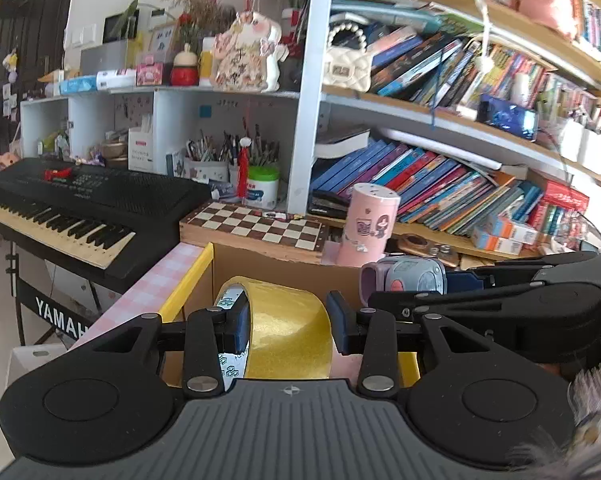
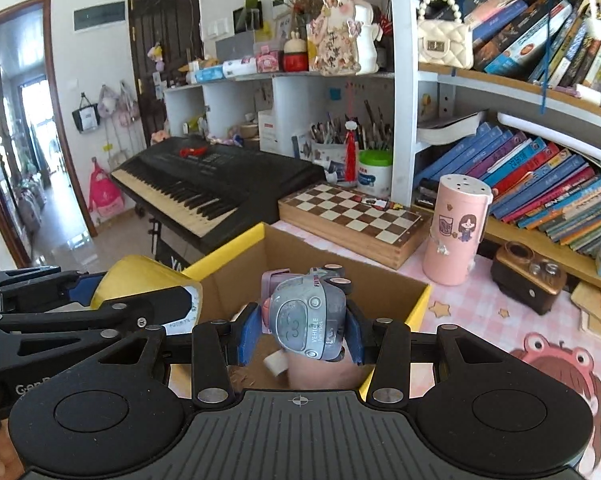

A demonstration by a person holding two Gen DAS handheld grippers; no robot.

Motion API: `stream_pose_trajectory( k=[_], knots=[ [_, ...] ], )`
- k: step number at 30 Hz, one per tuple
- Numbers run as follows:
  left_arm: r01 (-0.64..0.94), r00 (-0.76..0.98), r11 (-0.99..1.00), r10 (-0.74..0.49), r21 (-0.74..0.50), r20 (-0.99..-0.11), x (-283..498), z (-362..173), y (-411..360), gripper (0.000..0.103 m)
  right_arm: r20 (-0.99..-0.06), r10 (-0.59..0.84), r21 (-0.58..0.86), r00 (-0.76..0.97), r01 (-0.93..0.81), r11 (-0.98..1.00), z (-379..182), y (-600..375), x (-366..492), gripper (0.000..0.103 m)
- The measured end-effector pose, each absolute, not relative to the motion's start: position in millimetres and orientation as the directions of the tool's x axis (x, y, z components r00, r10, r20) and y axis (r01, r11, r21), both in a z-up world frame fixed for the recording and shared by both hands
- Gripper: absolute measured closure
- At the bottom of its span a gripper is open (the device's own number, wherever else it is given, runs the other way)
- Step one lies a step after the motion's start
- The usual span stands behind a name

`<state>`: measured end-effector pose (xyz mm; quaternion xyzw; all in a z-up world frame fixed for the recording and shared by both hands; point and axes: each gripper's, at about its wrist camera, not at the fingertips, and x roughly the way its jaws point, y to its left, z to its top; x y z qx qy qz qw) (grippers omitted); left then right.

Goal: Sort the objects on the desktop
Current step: 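Carry the tape roll and grey toy with both tools to the yellow box, then lower the tape roll and grey toy into the box and open both tools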

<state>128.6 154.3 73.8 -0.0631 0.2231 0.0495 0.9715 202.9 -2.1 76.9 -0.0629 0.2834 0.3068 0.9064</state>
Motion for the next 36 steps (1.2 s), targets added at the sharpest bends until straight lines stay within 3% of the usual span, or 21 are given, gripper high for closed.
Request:
stream_pose_trajectory(
  k=[12,19,26,31,36],
  knots=[
    [-0.163,0.785,0.98,0.058,-0.115,-0.617,203.0,16.4,170.2,0.067,-0.686,0.456,0.0,0.568,-0.625,0.78,29.5,26.1,287.6,0.059],
    [-0.172,0.75,0.975,0.036,-0.142,-0.661,221.7,1.6,173.4,0.067,-0.783,0.393,-0.027,0.482,-0.658,0.753,0.6,43.3,320.4,0.059],
    [-0.179,0.739,0.975,0.046,-0.13,-0.672,227.3,-3.1,174.4,0.067,-0.796,0.36,-0.081,0.487,-0.674,0.734,-9.9,52.0,328.2,0.058],
    [-0.178,0.767,0.977,0.063,-0.117,-0.638,218.1,7.6,171.0,0.056,-0.784,0.358,-0.086,0.507,-0.66,0.747,-8.4,49.3,324.9,0.058],
    [-0.147,0.823,0.985,0.071,-0.091,-0.564,200.9,31.9,166.2,0.032,-0.745,0.374,-0.067,0.553,-0.619,0.783,9.3,33.7,312.8,0.057]
  ],
)
